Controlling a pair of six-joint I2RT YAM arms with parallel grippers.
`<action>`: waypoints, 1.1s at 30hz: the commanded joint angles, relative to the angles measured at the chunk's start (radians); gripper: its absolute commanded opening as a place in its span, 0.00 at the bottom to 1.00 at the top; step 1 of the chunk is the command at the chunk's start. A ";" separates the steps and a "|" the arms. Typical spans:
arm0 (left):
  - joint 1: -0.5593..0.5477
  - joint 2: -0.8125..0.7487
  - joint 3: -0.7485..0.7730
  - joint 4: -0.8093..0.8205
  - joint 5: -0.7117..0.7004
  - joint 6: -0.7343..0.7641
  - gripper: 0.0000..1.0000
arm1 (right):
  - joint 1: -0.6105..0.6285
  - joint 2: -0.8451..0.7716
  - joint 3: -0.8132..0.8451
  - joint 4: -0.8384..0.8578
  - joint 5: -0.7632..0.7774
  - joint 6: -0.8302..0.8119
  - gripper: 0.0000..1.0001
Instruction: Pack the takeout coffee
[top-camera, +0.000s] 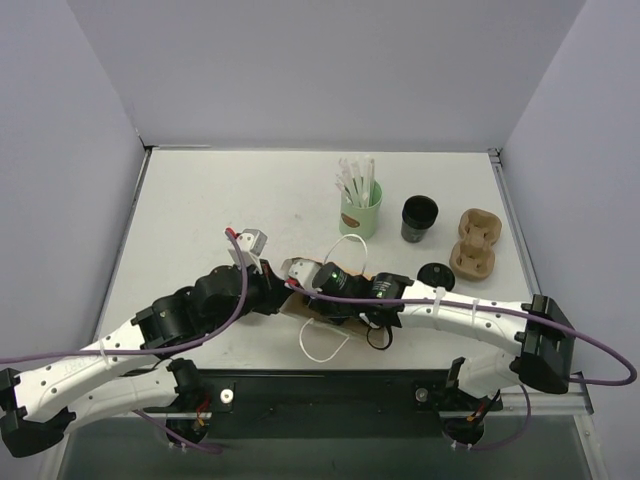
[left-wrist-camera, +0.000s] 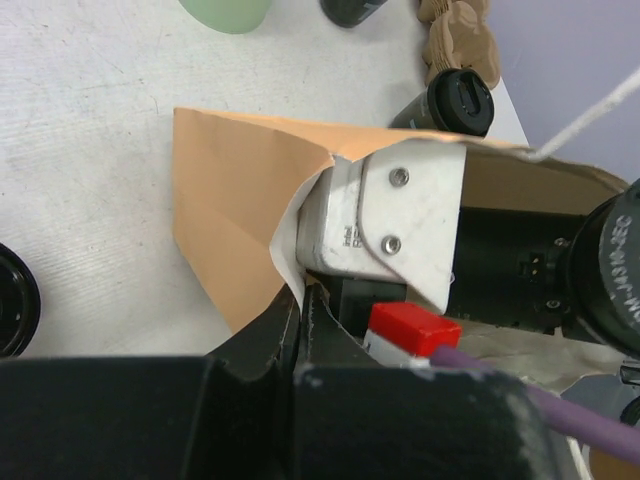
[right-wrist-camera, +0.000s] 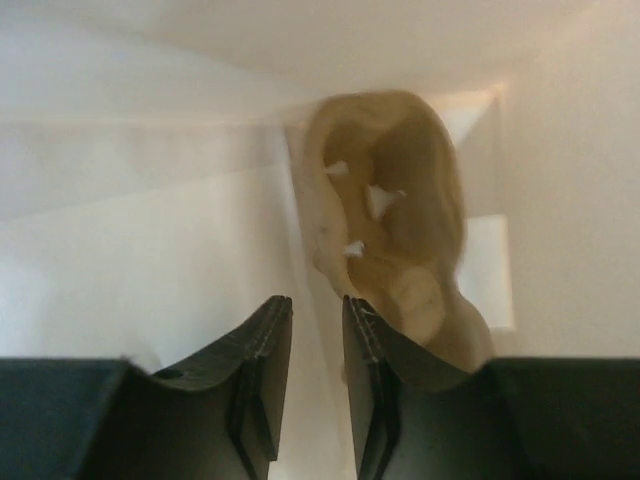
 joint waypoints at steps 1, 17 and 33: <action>-0.028 0.009 0.072 -0.021 0.018 0.038 0.00 | -0.037 -0.029 0.145 -0.117 -0.046 0.049 0.30; -0.028 -0.014 0.120 -0.083 0.044 0.117 0.00 | -0.045 -0.121 0.533 -0.391 -0.233 0.270 0.41; -0.024 -0.132 0.055 0.183 -0.041 0.593 0.00 | -0.135 -0.247 0.727 -0.414 -0.126 0.411 0.51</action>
